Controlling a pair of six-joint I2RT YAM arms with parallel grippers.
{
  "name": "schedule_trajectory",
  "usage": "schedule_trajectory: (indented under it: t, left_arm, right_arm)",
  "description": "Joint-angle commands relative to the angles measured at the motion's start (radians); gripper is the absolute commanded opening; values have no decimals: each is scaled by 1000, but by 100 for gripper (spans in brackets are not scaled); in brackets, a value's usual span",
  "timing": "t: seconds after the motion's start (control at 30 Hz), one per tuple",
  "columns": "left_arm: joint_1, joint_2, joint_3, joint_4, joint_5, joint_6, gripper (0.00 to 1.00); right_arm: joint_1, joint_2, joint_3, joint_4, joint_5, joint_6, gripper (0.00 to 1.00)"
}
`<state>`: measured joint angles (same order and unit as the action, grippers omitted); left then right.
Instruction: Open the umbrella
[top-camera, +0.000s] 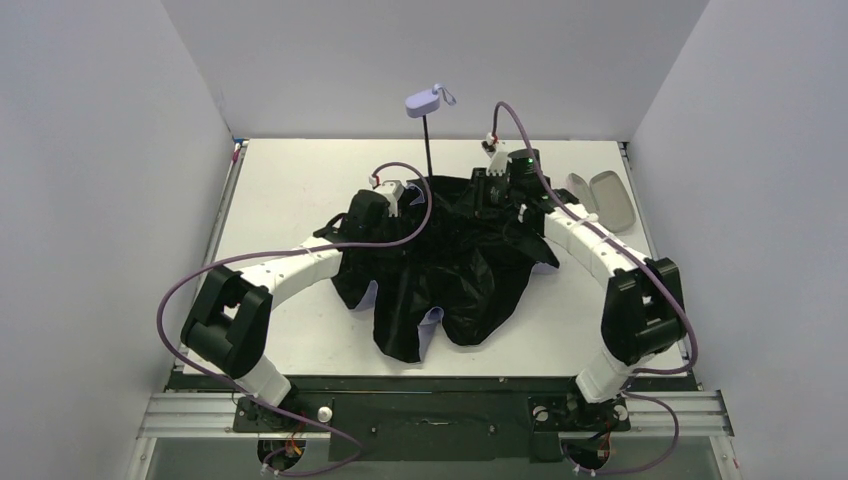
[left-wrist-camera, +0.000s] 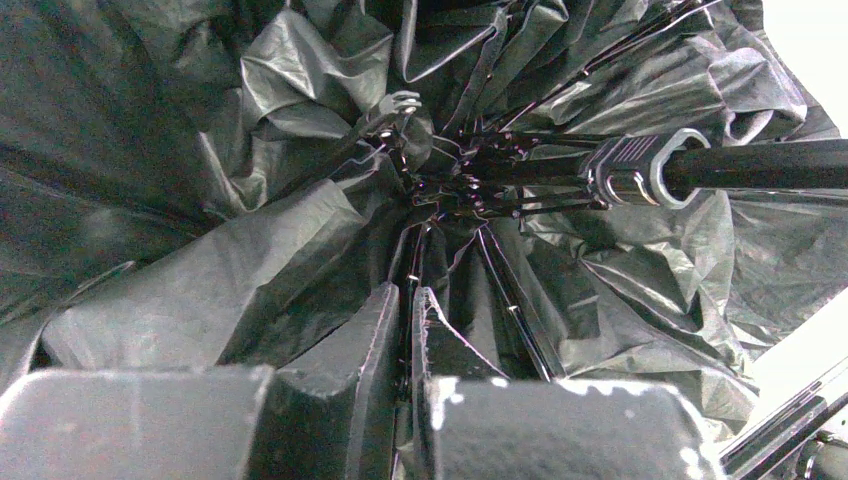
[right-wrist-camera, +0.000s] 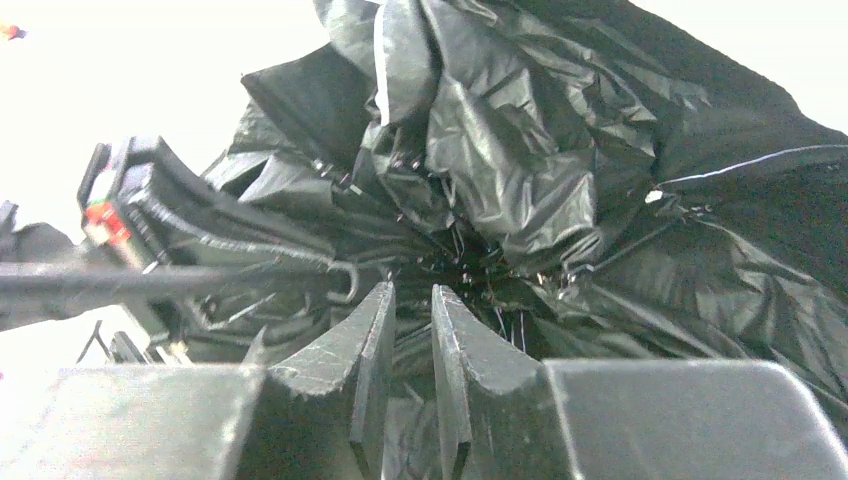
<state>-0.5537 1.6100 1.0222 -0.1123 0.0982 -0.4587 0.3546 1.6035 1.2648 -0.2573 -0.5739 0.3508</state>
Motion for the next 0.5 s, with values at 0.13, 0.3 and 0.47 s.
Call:
schedule_trajectory:
  t: [0.13, 0.3, 0.47]
  left_arm:
    - [8, 1, 53, 0, -21, 32, 0]
    - [15, 9, 52, -1, -13, 20, 0]
    - [48, -9, 3, -11, -3, 2, 0]
  right_arm:
    - [43, 127, 46, 230, -17, 245, 17]
    - [39, 197, 10, 242, 43, 243, 20]
    - [-34, 269, 9, 217, 103, 202, 27]
